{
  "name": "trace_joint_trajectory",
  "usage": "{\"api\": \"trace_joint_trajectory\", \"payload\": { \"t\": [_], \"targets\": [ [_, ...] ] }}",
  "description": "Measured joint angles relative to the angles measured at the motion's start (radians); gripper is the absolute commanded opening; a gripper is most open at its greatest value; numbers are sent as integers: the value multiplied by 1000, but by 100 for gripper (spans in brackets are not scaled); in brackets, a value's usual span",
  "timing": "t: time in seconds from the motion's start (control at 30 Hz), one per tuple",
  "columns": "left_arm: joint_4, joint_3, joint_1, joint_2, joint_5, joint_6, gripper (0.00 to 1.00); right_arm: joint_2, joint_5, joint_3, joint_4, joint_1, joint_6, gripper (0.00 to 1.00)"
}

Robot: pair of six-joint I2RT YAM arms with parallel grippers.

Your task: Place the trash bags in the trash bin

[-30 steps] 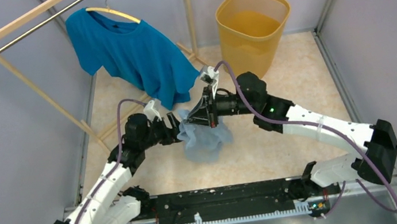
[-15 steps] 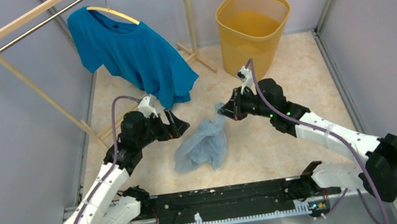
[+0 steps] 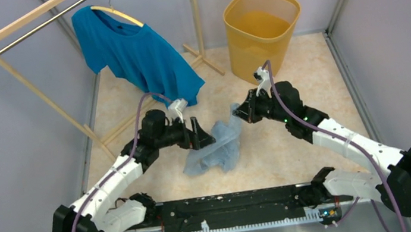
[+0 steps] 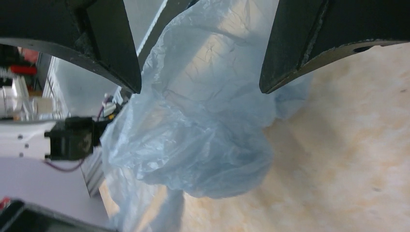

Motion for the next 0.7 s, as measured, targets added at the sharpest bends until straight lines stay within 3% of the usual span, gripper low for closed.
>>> {"api": "trace_joint_trajectory", "payload": {
  "t": [0.17,0.5,0.7],
  "targets": [
    [20,0,-140,26,-18,16,98,0,2,0,-16,-2,0,0],
    [13,68,-222,-55,-275,149,98,26,-68,47,-46,-3,-4,0],
    [11,187,-438,69,-461,248,99,27,-111,49,-39,-3,32,0]
  ]
}}
